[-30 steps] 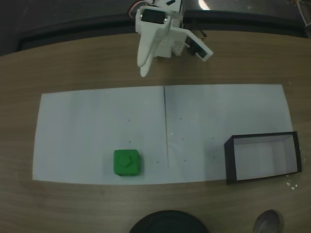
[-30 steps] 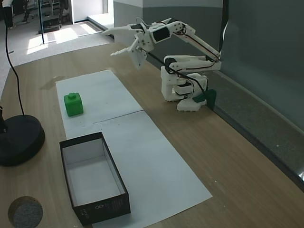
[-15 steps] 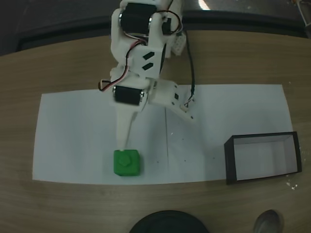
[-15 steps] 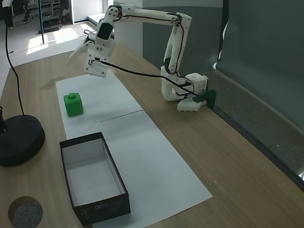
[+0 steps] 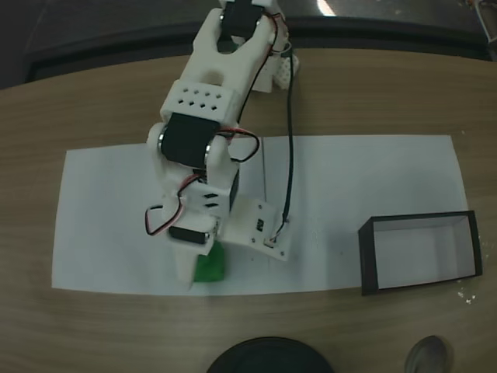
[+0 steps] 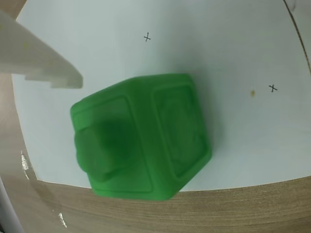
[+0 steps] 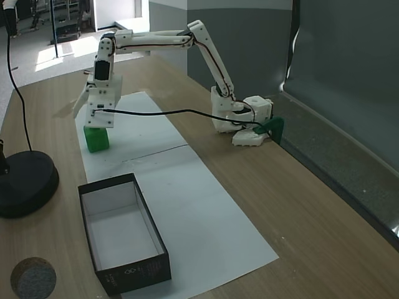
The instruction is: Grab a green square and put it in the box.
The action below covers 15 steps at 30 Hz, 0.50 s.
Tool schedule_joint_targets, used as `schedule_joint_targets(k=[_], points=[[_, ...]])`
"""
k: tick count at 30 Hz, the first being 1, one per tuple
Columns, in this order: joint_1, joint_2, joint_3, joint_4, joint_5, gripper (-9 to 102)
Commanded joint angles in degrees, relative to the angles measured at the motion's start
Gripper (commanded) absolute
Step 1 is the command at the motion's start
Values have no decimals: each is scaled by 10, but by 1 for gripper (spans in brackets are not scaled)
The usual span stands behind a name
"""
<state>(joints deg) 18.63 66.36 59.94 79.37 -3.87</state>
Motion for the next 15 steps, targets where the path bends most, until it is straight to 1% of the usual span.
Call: schedule_joint_targets(k=[1, 11, 15], points=[[5, -4, -51, 0, -1, 35], [-1, -56, -52, -4, 2, 35], [-2, -70, -53, -7, 0, 33]])
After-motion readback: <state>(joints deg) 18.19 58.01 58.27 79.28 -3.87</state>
